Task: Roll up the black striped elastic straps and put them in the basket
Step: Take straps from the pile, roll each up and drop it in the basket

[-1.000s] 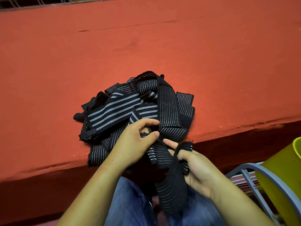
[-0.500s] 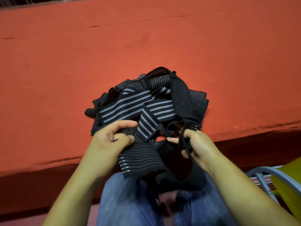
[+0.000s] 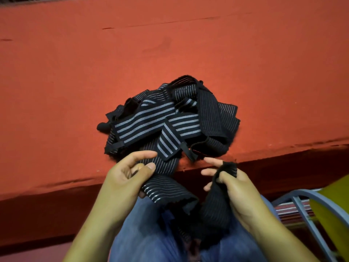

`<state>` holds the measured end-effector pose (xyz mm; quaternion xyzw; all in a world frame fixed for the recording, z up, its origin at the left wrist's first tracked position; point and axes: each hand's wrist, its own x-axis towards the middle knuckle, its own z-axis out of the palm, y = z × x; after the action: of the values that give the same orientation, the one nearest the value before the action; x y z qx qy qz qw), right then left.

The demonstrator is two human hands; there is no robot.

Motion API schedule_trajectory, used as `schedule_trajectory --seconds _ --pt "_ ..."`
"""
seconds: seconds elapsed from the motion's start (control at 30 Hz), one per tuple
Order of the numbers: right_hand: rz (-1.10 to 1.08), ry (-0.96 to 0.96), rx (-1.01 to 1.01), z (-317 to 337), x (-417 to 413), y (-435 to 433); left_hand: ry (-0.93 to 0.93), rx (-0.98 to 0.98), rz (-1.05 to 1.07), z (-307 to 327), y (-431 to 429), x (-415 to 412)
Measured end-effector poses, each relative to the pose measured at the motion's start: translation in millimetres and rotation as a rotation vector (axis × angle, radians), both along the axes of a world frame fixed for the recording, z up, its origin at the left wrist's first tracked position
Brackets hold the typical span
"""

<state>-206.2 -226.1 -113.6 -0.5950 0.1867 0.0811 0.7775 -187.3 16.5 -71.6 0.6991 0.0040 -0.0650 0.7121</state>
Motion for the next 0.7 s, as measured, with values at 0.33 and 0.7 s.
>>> schedule_trajectory --seconds 0.33,0.7 --pt "0.119 0.057 0.354 20 -49 5 -0.171 0.056 0.031 -8 -15 -33" --pt "0.073 -0.179 0.563 19 -89 36 -0.162 0.174 -0.078 -16 -28 -101"
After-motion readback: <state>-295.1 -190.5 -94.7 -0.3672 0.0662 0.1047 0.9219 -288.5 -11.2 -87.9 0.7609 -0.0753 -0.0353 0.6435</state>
